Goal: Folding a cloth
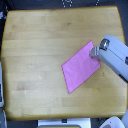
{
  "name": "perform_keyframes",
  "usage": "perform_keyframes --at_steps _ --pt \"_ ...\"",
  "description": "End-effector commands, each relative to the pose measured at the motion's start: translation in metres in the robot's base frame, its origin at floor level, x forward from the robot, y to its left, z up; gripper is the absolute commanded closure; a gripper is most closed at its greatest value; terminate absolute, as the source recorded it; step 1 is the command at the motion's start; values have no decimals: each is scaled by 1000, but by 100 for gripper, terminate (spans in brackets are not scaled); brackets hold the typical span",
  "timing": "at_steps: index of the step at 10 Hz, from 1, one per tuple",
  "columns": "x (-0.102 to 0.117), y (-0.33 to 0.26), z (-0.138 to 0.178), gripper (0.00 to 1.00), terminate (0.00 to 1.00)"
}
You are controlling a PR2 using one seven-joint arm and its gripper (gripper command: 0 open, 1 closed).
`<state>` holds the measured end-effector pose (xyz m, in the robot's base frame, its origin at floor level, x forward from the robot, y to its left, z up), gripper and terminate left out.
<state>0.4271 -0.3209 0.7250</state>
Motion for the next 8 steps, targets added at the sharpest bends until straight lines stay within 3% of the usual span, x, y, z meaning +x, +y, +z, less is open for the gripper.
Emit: perform_keyframes --at_steps 1,8 --pt "10 12 -3 100 0" --pt "20 10 2 100 0"
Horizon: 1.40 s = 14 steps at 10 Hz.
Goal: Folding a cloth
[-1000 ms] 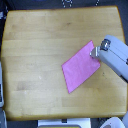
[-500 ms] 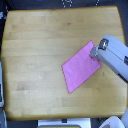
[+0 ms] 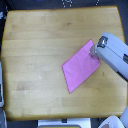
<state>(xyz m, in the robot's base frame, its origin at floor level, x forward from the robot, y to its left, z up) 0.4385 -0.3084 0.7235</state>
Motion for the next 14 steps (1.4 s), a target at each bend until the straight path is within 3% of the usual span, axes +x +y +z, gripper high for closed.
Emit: perform_keyframes --at_steps 1,10,14 --pt "9 -3 4 100 0" --pt "12 -3 14 100 0" --pt "8 -1 39 100 0"
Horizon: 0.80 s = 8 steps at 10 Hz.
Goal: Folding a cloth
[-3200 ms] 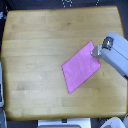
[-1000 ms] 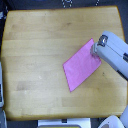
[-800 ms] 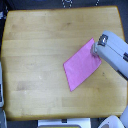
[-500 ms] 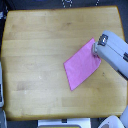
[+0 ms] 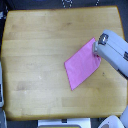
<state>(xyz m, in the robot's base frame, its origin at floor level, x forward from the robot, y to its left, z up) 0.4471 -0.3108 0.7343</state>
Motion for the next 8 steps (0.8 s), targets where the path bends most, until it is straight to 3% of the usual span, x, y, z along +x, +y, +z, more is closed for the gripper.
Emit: perform_keyframes --at_steps 1,5,8 --pt "-1 5 39 100 0" --pt "-14 45 80 100 0" --pt "-22 76 91 100 0"
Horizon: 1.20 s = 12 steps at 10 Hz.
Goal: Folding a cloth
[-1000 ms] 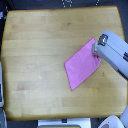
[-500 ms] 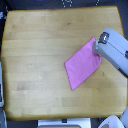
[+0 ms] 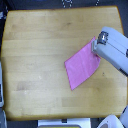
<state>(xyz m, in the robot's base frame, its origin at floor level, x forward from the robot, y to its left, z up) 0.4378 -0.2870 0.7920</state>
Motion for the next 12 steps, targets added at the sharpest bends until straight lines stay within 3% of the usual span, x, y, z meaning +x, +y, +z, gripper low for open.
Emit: perform_keyframes --at_steps 1,10,12 --pt "-18 71 37 100 0" --pt "-83 179 46 100 0" --pt "-71 219 34 100 0"
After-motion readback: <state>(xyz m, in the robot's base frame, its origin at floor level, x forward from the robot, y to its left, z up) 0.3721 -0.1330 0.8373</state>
